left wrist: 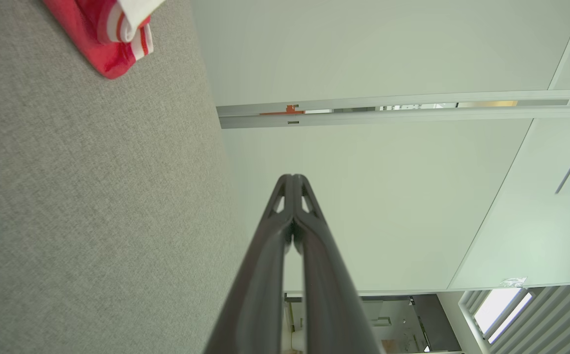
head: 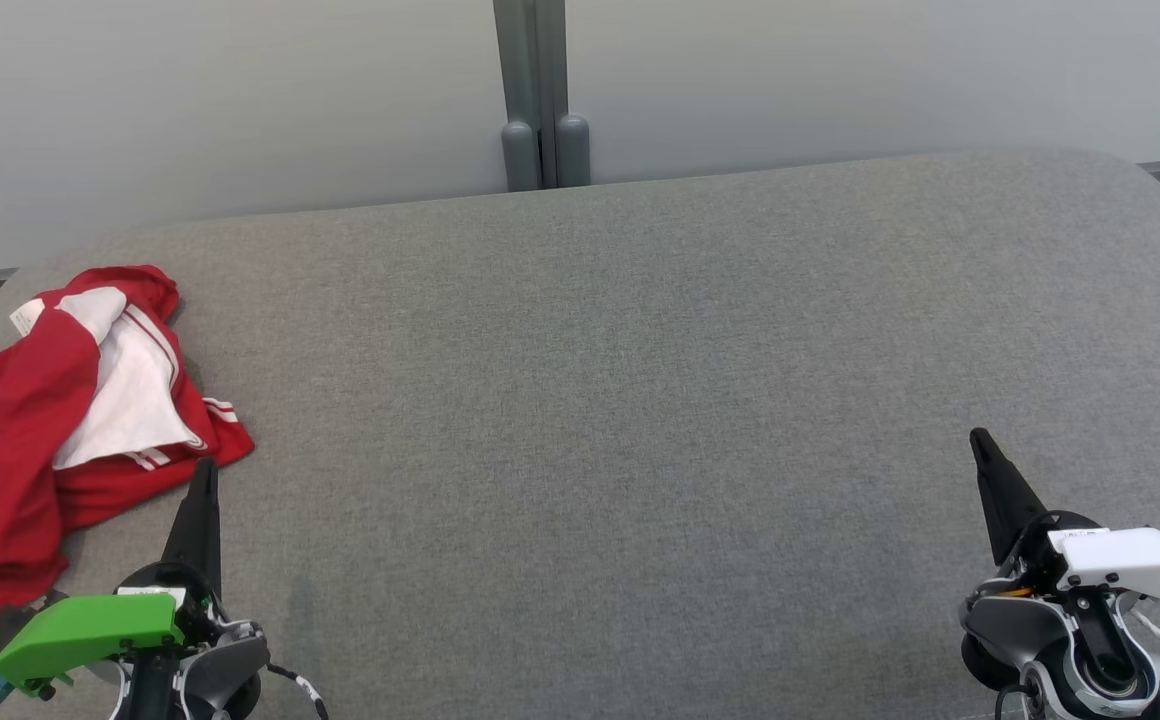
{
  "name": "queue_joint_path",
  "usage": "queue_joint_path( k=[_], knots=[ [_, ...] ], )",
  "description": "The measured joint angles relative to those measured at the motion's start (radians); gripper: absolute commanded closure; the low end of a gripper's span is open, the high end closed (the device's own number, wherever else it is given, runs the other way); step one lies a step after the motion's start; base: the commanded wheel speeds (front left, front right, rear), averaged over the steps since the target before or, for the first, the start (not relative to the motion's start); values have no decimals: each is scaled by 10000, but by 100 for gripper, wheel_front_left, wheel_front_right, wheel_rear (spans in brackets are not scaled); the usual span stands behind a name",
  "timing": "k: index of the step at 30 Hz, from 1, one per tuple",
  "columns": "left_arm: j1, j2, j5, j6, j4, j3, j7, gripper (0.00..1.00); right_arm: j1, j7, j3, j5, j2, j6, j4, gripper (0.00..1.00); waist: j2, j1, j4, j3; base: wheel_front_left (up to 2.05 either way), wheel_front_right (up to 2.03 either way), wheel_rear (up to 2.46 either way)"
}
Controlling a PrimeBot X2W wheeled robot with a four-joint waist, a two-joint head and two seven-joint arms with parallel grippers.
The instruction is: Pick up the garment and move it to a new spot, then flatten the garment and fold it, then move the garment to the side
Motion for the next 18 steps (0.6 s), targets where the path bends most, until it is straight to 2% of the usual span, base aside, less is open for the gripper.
queue_joint_path(
  k=[9, 10, 18],
  knots=[
    [0, 0, -6, 0, 0, 0, 0, 100, 0, 0, 0, 0, 0, 0, 0, 100, 0, 0, 0, 0, 0, 0, 0],
    [10, -4, -8, 2, 15, -2, 0, 0, 10, 0, 0, 2, 6, 0, 15, 0, 0, 0, 0, 0, 0, 0, 0],
    [421, -104, 44, 19, 385, -121, -192, 0, 440, -178, 115, -130, 104, -4, 353, 0, 0, 0, 1, 5, 0, 0, 0]
  ],
)
